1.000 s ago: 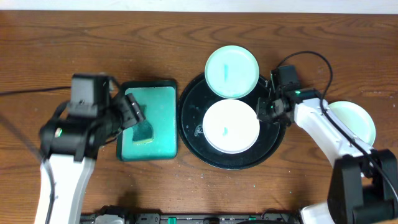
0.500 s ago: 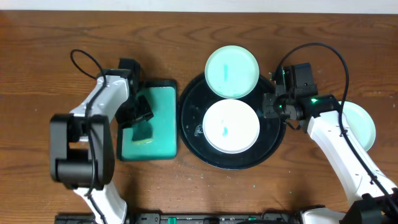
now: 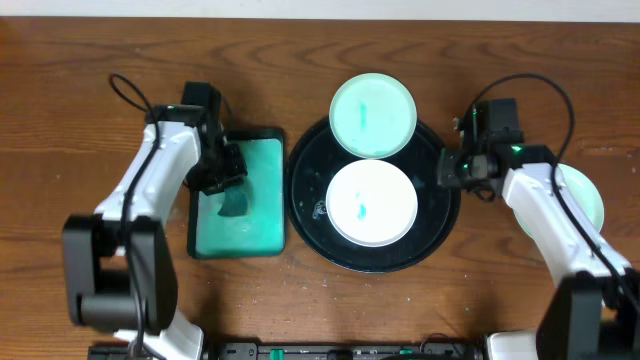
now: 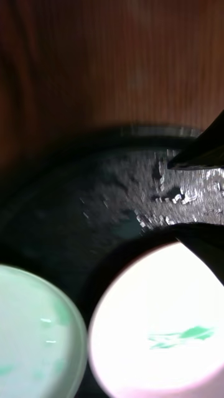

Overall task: Clean dirty plates on tray and stack at the side
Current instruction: 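Grasp the sponge again with the left gripper and lift it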

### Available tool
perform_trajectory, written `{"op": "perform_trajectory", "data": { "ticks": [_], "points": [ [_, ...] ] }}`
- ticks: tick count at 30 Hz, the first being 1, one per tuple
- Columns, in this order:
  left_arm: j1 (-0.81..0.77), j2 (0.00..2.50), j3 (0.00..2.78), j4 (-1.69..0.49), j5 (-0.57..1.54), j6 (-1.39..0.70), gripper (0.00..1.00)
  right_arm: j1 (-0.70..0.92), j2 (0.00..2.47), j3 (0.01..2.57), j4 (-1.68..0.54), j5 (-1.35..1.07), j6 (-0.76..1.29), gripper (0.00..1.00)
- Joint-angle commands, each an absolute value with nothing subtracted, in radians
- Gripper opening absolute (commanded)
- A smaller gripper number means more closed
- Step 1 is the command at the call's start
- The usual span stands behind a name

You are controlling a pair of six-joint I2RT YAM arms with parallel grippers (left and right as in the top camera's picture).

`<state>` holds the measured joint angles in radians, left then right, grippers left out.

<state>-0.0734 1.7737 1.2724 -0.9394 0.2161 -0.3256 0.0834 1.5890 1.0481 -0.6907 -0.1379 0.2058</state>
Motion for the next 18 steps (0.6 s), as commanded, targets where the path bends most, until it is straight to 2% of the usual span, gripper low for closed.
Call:
{"op": "perform_trajectory", "data": {
  "ticks": [1, 14, 15, 18],
  "points": [
    [-0.092, 1.746, 1.291, -0.940, 0.213, -0.285, 0.30, 0.080, 1.643, 1.056, -0.688, -0.242, 0.132, 0.28],
    [-0.137, 1.866, 1.201, -0.862, 0.126, -0.292, 0.36, 0.080, 1.737, 1.056, -0.625, -0.323, 0.043, 0.31],
    [-0.137, 1.870, 1.201, -0.862, 0.127, -0.292, 0.37, 0.080, 1.737, 1.056, -0.623, -0.323, 0.043, 0.31],
    [-0.137, 1.867, 1.203, -0.867, 0.144, -0.292, 0.52, 0.080, 1.737, 1.056, -0.620, -0.323, 0.043, 0.33]
  ]
}}
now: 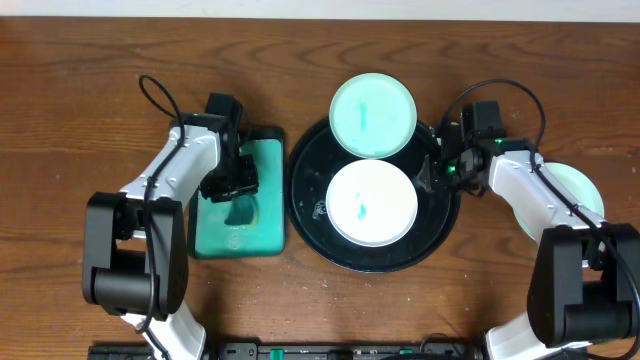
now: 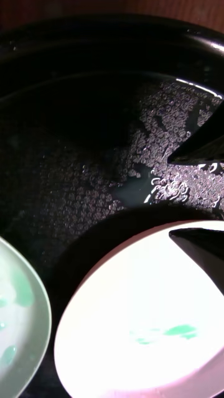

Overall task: Clean dirty plates on tray and stack at the side
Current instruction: 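Grasp the sponge again with the left gripper and lift it, then scrub the white plate with the sponge in the left gripper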

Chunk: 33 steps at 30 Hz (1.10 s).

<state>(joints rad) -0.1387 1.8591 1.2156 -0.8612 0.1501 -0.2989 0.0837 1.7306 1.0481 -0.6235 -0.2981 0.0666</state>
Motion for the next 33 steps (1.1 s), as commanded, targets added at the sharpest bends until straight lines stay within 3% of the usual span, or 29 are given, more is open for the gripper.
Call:
{"op": "perform_trajectory", "data": {
  "ticks": [1, 4, 7, 9, 11, 14, 16, 17, 26, 33],
  "points": [
    [-0.137, 1.867, 1.202, -0.870, 0.159, -0.292, 0.57, 0.080, 1.737, 1.056, -0.620, -0.323, 0.043, 0.33],
    [-0.137, 1.867, 1.202, -0.881, 0.175, -0.292, 0.65, 0.083, 1.737, 1.056, -0.619, -0.323, 0.043, 0.34],
    [-0.137, 1.867, 1.201, -0.875, 0.175, -0.292, 0.56, 0.088, 1.737, 1.055, -0.612, -0.323, 0.043, 0.34],
    [-0.137, 1.867, 1.201, -0.870, 0.176, -0.292, 0.56, 0.089, 1.737, 1.047, -0.596, -0.322, 0.043, 0.35],
    [-0.147, 1.869, 1.196, -0.865, 0.176, -0.292, 0.43, 0.092, 1.743, 1.030, -0.569, -0.320, 0.043, 0.36],
    [-0.178, 1.869, 1.168, -0.824, 0.173, -0.292, 0.39, 0.094, 1.757, 1.026, -0.564, -0.316, 0.047, 0.36],
    [-0.205, 1.869, 1.127, -0.773, 0.162, -0.292, 0.22, 0.094, 1.762, 1.026, -0.561, -0.320, 0.046, 0.36],
    [-0.216, 1.869, 1.110, -0.754, 0.155, -0.294, 0.08, 0.096, 1.766, 1.026, -0.561, -0.324, 0.041, 0.36],
    [-0.211, 1.782, 1.253, -0.965, 0.130, -0.307, 0.07, 0.164, 1.775, 1.021, -0.578, -0.370, -0.061, 0.30],
    [-0.270, 1.599, 1.377, -1.044, 0.194, -0.319, 0.07, 0.171, 1.802, 0.957, -0.507, -0.241, 0.066, 0.31]
  ]
}}
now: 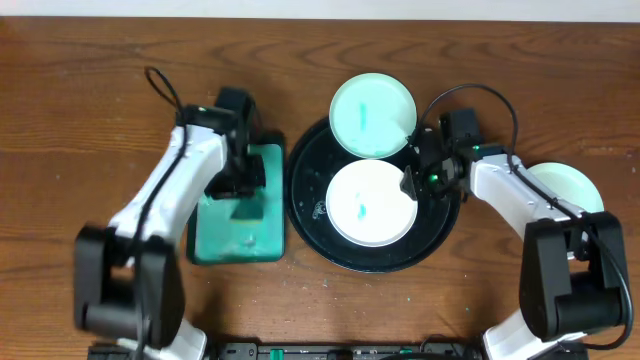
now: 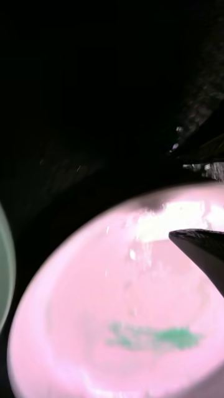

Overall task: Clean dirty plates on tray and stack at the side
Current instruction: 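Scrub the white plate with the sponge in the left gripper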

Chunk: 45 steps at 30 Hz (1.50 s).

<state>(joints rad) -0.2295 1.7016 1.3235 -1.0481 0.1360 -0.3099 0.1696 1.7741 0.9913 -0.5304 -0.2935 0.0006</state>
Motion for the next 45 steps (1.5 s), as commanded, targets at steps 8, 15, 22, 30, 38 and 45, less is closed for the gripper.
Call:
{"op": "perform_trajectory", "data": {
  "ticks": [8, 15, 22, 30, 38, 45],
  "points": [
    [-0.479, 1.626, 1.325, -0.799, 0.202, -0.564, 0.08, 0.178, 1.804, 0.947, -0.487, -0.336, 0.141, 0.01],
    [-0.683, 1.887, 1.324, -0.521, 0.377, -0.652, 0.07, 0.213, 1.804, 0.939, -0.487, -0.319, 0.136, 0.01],
    [-0.688, 2.060, 1.324, -0.499, 0.405, -0.669, 0.07, 0.255, 1.804, 0.939, -0.490, -0.279, 0.142, 0.01],
    [-0.554, 2.057, 1.402, -0.777, 0.089, -0.574, 0.07, 0.257, 1.804, 0.939, -0.487, -0.277, 0.142, 0.01],
    [-0.550, 2.079, 1.405, -0.739, 0.166, -0.524, 0.07, 0.257, 1.804, 0.939, -0.486, -0.278, 0.142, 0.01],
    [-0.627, 2.204, 1.405, -0.481, 0.811, -0.533, 0.07, 0.257, 1.804, 0.939, -0.490, -0.278, 0.142, 0.01]
  ]
}}
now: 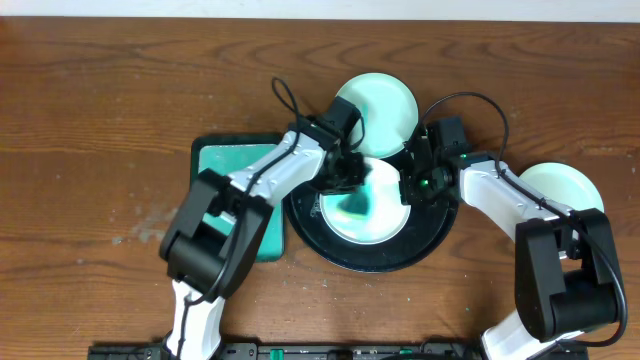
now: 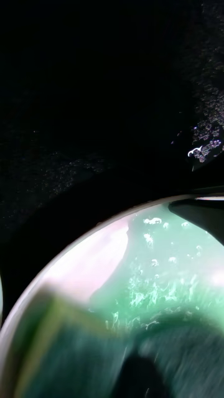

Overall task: Clean dirty plates on tray and stack at the side
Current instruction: 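Scrub the white plate with the sponge in the left gripper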

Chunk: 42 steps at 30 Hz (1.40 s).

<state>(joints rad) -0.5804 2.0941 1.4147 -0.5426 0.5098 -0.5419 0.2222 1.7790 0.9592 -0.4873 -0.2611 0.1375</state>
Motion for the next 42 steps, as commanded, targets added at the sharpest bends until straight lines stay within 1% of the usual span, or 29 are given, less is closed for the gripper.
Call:
{"op": "perform_trajectory", "data": {
  "ticks": [1, 7, 11, 13, 14, 15, 17, 21, 23, 24, 26, 28, 30, 34, 38, 42],
  "points": [
    [-0.638, 2.207, 1.405, -0.476, 0.828, -0.535, 0.07, 0.257, 1.804, 0.939, -0.490, -0.278, 0.142, 0.01],
    [-0.669, 2.207, 1.405, -0.499, 0.831, -0.535, 0.07, 0.257, 1.804, 0.939, -0.490, -0.278, 0.142, 0.01],
    [-0.666, 2.203, 1.405, -0.618, 0.827, -0.520, 0.07, 0.257, 1.804, 0.939, -0.488, -0.278, 0.142, 0.01],
    [-0.650, 2.186, 1.405, -0.672, 0.767, -0.522, 0.07, 0.257, 1.804, 0.939, -0.489, -0.278, 0.142, 0.01],
    [-0.634, 2.160, 1.405, -0.717, 0.642, -0.546, 0.07, 0.257, 1.804, 0.939, -0.489, -0.278, 0.142, 0.01],
    [-0.618, 2.127, 1.405, -0.762, 0.459, -0.562, 0.07, 0.257, 1.804, 0.939, -0.490, -0.278, 0.142, 0.01],
    [-0.601, 2.088, 1.405, -0.794, 0.183, -0.562, 0.07, 0.257, 1.804, 0.939, -0.488, -0.278, 0.142, 0.01],
    [-0.557, 2.051, 1.407, -0.820, -0.045, -0.535, 0.07, 0.257, 1.804, 0.939, -0.486, -0.278, 0.142, 0.01],
    [-0.532, 2.049, 1.408, -0.833, -0.133, -0.533, 0.07, 0.257, 1.804, 0.939, -0.486, -0.278, 0.142, 0.01],
    [-0.525, 2.049, 1.408, -0.833, -0.137, -0.527, 0.07, 0.257, 1.804, 0.939, -0.485, -0.278, 0.142, 0.01],
    [-0.514, 2.049, 1.408, -0.821, -0.101, -0.527, 0.07, 0.257, 1.804, 0.939, -0.485, -0.278, 0.142, 0.01],
    [-0.514, 2.054, 1.408, -0.783, 0.012, -0.508, 0.07, 0.257, 1.804, 0.939, -0.485, -0.278, 0.142, 0.01],
    [-0.531, 2.078, 1.407, -0.695, 0.261, -0.505, 0.07, 0.257, 1.804, 0.939, -0.485, -0.278, 0.142, 0.01],
    [-0.591, 2.138, 1.407, -0.624, 0.543, -0.505, 0.07, 0.257, 1.804, 0.939, -0.486, -0.278, 0.142, 0.01],
    [-0.658, 2.151, 1.407, -0.625, 0.727, -0.437, 0.07, 0.257, 1.804, 0.939, -0.487, -0.278, 0.142, 0.01],
    [-0.666, 2.151, 1.407, -0.669, 0.787, -0.411, 0.07, 0.257, 1.804, 0.939, -0.487, -0.278, 0.142, 0.01]
  ]
}}
